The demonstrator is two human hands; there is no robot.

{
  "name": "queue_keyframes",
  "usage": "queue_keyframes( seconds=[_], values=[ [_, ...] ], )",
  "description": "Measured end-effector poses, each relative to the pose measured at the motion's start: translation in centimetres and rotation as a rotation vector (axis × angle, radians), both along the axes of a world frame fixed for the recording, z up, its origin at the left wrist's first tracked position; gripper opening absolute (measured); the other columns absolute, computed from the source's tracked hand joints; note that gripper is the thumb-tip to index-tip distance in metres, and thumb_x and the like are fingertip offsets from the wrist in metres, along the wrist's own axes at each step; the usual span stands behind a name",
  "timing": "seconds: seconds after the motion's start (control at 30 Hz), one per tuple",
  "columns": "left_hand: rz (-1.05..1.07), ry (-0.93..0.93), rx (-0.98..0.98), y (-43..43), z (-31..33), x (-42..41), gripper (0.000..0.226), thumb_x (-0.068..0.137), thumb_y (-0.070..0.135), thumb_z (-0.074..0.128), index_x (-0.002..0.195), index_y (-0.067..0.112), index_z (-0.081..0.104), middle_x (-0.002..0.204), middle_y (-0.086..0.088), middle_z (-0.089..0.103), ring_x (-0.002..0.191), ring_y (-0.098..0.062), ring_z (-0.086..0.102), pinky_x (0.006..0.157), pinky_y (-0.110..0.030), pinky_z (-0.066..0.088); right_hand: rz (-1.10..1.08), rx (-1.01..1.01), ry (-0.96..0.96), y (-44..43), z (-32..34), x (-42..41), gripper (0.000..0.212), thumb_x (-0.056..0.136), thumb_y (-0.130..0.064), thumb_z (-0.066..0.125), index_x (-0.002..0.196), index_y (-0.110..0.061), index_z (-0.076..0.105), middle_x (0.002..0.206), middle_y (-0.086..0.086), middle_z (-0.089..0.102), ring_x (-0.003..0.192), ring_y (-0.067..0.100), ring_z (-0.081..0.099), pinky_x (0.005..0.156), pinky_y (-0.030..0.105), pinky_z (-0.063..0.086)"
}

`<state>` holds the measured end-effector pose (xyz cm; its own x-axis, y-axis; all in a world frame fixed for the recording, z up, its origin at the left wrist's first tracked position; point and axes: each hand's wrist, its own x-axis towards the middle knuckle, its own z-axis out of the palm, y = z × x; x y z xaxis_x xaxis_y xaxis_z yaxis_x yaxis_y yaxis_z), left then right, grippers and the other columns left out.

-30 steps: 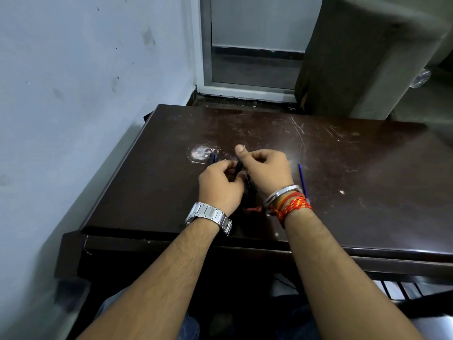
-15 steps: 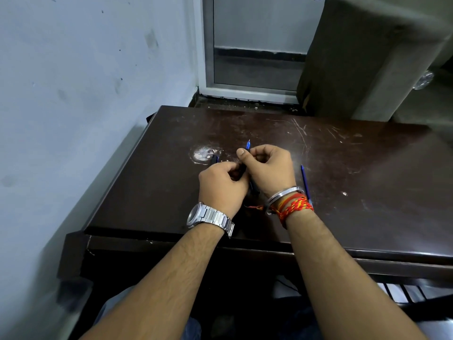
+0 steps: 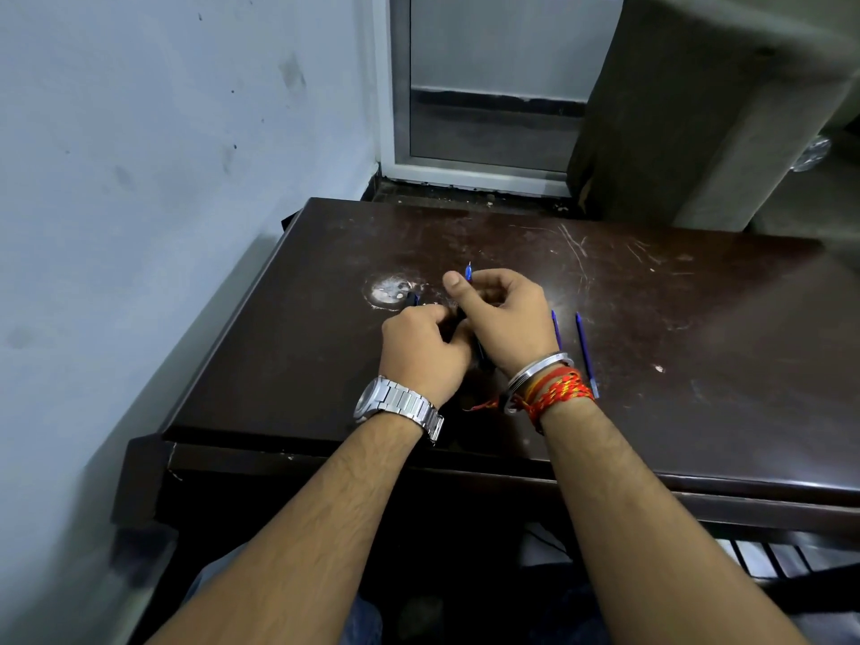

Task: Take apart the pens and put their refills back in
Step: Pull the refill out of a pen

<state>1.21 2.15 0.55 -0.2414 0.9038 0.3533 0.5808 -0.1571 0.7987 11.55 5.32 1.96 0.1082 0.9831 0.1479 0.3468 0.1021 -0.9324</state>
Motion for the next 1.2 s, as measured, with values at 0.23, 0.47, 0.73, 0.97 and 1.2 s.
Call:
queue_keyframes(
  seconds=[0.23,0.47,0.73,0.97,1.2],
  values=[
    [-0.001,-0.017,0.01,-0.09,0.17,0.07,0.005,0.076,0.019,0.072,0.073,0.017,0.076,0.044,0.019,0.049,0.048,0.009,0.054,0.047,-0.001,0.035,0.002,0.029,0.112,0.01,0.04,-0.15,0.024,0.086,-0.016,0.059,0.108,-0.026,0.061,0.092,-0.002,0.074,0.087,0.014,0.07,0.082,0.038,0.058],
    [0.014,0.012,0.019,0.05,0.2,0.1,0.012,0.075,0.021,0.069,0.067,0.013,0.072,0.045,0.011,0.054,0.053,-0.005,0.058,0.045,-0.007,0.037,-0.057,0.105,0.132,-0.32,-0.1,-0.34,0.024,0.081,-0.022,0.076,0.093,-0.031,0.058,0.076,-0.006,0.07,0.069,0.005,0.065,0.068,0.024,0.053],
    [0.008,0.013,0.027,0.08,0.09,0.15,0.013,0.073,0.02,0.067,0.063,0.012,0.068,0.043,0.011,0.052,0.05,-0.004,0.055,0.044,-0.007,0.036,-0.062,0.054,0.164,-0.39,-0.11,-0.26,0.033,0.077,-0.033,0.08,0.097,-0.031,0.054,0.084,-0.001,0.07,0.072,0.012,0.066,0.067,0.029,0.056],
    [-0.001,-0.011,0.042,0.09,0.2,0.11,0.009,0.075,0.023,0.07,0.075,0.016,0.076,0.059,0.005,0.068,0.057,-0.01,0.062,0.053,-0.015,0.046,-0.03,0.071,0.213,-0.16,0.04,-0.22,0.02,0.087,-0.015,0.065,0.098,-0.029,0.056,0.088,0.002,0.074,0.082,0.015,0.071,0.076,0.036,0.058],
    [0.013,0.05,0.044,0.25,0.19,-0.17,0.014,0.074,0.023,0.065,0.066,0.013,0.07,0.049,0.006,0.057,0.047,-0.01,0.052,0.045,-0.014,0.036,-0.049,0.098,0.166,-0.4,-0.28,-0.52,0.029,0.08,-0.022,0.078,0.093,-0.031,0.053,0.076,0.0,0.072,0.069,0.011,0.067,0.071,0.034,0.057]
  ],
)
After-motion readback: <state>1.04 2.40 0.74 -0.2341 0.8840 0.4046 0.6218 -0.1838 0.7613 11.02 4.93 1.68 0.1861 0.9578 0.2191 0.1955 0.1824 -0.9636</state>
